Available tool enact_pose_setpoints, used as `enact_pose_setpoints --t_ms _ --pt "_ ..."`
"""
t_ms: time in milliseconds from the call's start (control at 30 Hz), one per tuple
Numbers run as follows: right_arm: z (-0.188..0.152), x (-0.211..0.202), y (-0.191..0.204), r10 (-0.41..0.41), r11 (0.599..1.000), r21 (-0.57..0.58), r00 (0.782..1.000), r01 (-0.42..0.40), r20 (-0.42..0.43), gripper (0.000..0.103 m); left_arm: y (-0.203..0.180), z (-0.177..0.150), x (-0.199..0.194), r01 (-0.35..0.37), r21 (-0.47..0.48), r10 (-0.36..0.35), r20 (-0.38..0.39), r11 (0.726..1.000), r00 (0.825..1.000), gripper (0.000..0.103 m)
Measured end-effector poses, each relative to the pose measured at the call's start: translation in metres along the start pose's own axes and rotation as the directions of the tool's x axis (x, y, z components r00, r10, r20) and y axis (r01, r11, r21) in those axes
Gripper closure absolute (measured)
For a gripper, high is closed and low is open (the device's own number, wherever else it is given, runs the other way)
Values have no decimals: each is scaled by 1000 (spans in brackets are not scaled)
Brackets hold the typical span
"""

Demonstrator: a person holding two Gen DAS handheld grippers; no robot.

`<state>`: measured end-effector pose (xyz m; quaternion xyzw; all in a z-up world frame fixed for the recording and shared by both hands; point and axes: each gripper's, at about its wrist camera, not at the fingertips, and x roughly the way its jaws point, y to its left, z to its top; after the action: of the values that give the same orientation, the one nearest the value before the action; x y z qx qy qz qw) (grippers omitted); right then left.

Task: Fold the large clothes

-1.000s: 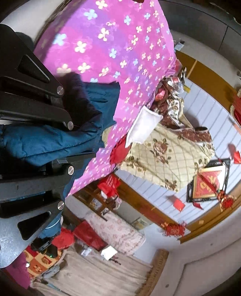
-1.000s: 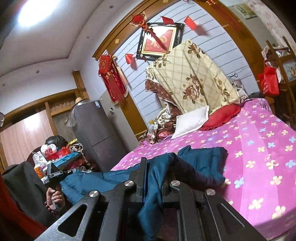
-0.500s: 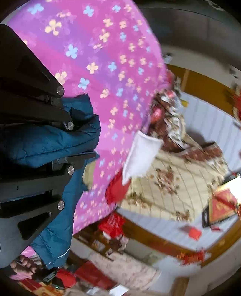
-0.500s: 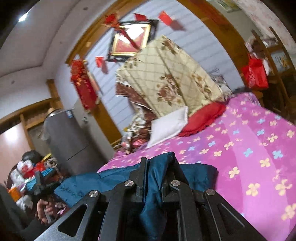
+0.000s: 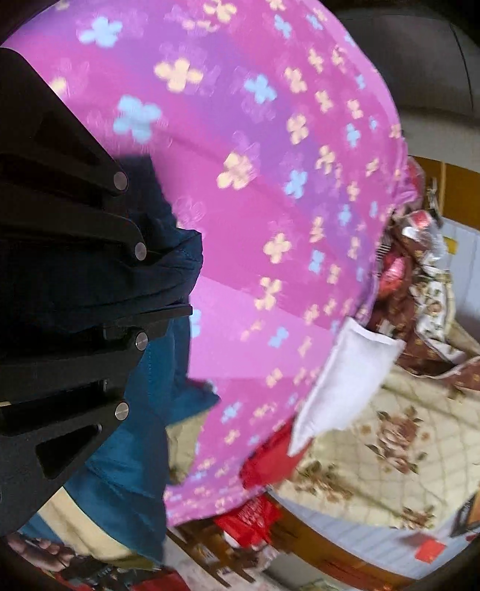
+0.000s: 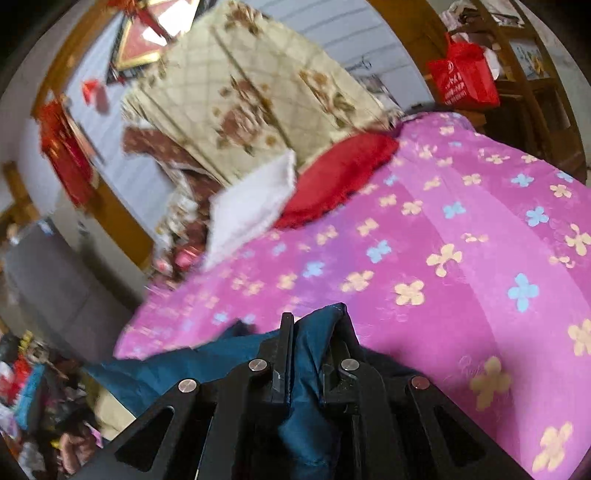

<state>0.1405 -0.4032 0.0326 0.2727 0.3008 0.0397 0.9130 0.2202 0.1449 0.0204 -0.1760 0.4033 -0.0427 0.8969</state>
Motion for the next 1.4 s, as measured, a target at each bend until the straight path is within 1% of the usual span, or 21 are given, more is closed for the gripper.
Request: enact_pose_setpoints --t_ms 67,133,267,367,400,433,467,500,533,567,667,767,833,900,1000,1067,1133,1267,1300,1367,1400 --pt "-10 11 -12 -12 999 30 1000 12 -20 95 -5 -5 11 -5 21 5 4 1000 1000 94" --pt "-18 16 -24 2 998 68 1000 0 -24 96 -8 -10 19 -20 42 20 -2 999 1000 94" --pt "-19 25 -31 18 995 103 998 -12 -61 97 -4 -11 22 -7 23 7 -15 1000 1000 94" --pt "-14 25 -36 71 986 158 990 -52 -119 89 5 -7 16 34 -8 -34 -61 999 998 90" --pt "-13 21 -38 99 977 199 986 -71 -134 80 7 -5 12 49 -18 -50 -71 999 996 85" --pt "-11 11 -42 170 957 259 978 -133 -125 72 14 -3 2 87 -41 -90 -76 995 993 81" --pt "-10 -1 -41 214 944 279 972 -179 -101 47 17 -2 -5 114 -51 -117 -72 992 990 69" --pt "-9 -13 -39 230 940 275 970 -201 -77 19 21 0 -15 146 -59 -150 -62 988 987 53" --pt "-6 -31 -33 216 951 239 975 -198 -47 11 26 1 -31 156 -58 -159 -35 986 987 43" --pt "-5 -43 -26 205 960 200 978 -195 -33 8 28 1 -44 141 -53 -142 -5 989 990 30" --pt "-5 -71 -2 196 979 66 979 -192 -61 8 34 2 -81 136 -33 -133 66 990 989 28" --pt "-14 -87 24 114 988 -94 991 -121 -72 8 26 -4 -112 142 14 -143 124 990 982 27" --pt "-21 -87 40 81 981 -172 993 -95 -86 8 12 -11 -116 147 64 -154 115 987 981 27" --pt "-28 -82 47 65 978 -191 992 -85 -110 8 -4 -19 -112 142 122 -153 94 982 984 27" --pt "-34 -65 61 45 975 -211 989 -74 -140 8 -27 -27 -94 125 188 -136 50 974 989 27" --pt "-34 -49 71 31 971 -231 987 -66 -155 8 -41 -25 -75 94 209 -101 24 973 995 27" --pt "-28 -29 79 11 970 -237 983 -55 -183 8 -58 -15 -50 73 219 -73 -8 973 997 27" --pt "-12 22 87 -21 980 -199 972 -27 -234 8 -86 7 -11 31 269 -25 -27 963 999 27" --pt "-8 33 89 -37 980 -201 969 -14 -246 8 -95 13 3 5 298 4 -29 955 1000 27" --pt "-4 64 92 -72 971 -240 950 -3 -303 8 -104 18 28 -74 355 87 -19 932 996 27" --pt "-5 82 90 -134 958 -284 934 36 -331 8 -103 18 43 -122 374 144 -31 920 989 27"
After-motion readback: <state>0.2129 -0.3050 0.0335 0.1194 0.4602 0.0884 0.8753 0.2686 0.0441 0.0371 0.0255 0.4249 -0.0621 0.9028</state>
